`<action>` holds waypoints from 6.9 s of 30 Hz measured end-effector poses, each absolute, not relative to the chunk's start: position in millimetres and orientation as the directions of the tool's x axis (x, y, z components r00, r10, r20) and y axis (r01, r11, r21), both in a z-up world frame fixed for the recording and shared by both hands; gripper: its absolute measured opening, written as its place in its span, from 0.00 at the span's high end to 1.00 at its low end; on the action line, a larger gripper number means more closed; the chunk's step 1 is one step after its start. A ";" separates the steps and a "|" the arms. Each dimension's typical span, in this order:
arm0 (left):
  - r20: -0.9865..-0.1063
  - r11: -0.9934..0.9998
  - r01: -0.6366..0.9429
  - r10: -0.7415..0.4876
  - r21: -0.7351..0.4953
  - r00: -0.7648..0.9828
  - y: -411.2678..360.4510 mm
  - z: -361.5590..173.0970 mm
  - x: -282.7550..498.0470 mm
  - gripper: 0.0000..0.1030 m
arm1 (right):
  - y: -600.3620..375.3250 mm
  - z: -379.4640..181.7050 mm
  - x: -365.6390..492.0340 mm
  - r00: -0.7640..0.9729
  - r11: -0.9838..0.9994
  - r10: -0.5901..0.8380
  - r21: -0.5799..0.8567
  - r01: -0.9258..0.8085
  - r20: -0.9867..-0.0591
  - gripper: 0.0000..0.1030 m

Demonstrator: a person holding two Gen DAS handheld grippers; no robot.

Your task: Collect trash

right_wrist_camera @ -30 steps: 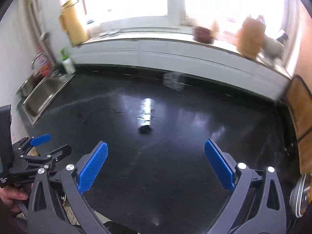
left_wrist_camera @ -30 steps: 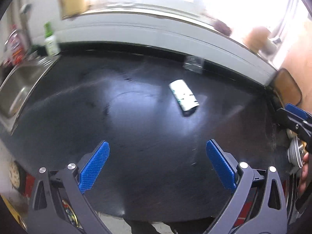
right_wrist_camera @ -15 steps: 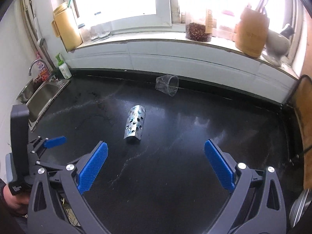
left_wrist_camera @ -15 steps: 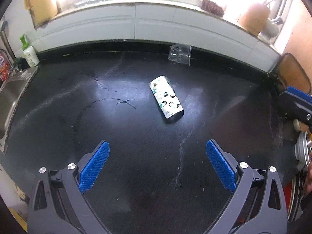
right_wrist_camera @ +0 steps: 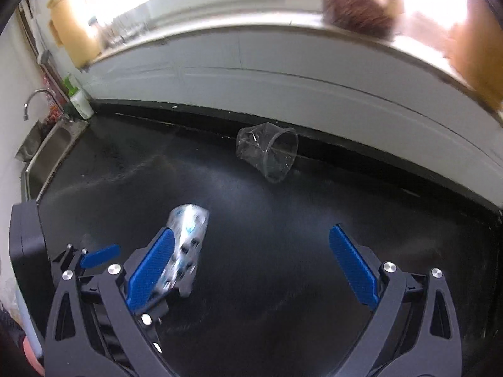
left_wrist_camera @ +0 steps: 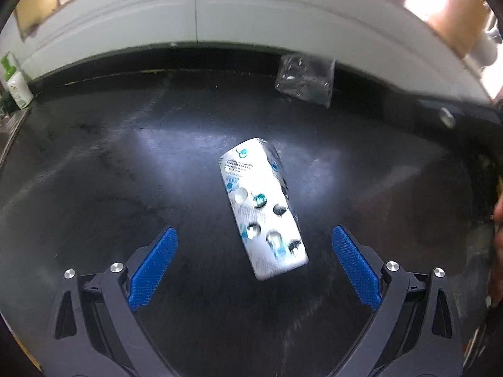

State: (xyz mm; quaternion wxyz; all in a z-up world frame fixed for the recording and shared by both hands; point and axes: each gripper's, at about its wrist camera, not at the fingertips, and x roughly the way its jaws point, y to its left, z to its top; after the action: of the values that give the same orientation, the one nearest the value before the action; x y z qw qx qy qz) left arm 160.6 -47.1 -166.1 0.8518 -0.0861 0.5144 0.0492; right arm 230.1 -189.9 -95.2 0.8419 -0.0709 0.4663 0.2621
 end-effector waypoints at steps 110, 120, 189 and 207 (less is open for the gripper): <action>-0.904 0.380 -0.913 0.322 -0.148 0.281 294.5 -246.3 -439.2 0.62 | 309.2 -234.4 -331.0 -0.278 -0.112 0.283 0.256 -0.960 -0.918 0.95; -0.917 0.339 -0.919 0.266 -0.200 0.297 305.8 -286.2 -452.8 0.54 | 336.7 -270.2 -333.2 -0.287 -0.086 0.199 0.275 -0.958 -0.937 0.95; -0.851 0.993 -0.115 0.037 -0.027 0.524 -31.9 -26.6 -15.0 0.06 | -273.2 -23.1 -0.1 0.571 0.976 0.196 0.100 -0.195 -0.797 0.07; -0.860 0.991 -0.132 0.061 -0.007 0.507 -27.8 -28.7 -10.9 0.06 | -264.4 -23.6 9.3 0.551 0.969 0.222 0.118 -0.218 -0.804 0.07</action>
State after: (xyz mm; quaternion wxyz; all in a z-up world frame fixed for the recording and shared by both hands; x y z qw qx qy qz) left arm -10.9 -27.8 -28.7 0.8672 -0.0360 0.4935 0.0557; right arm 9.3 -264.4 -23.6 0.8807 0.0025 0.4569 0.1249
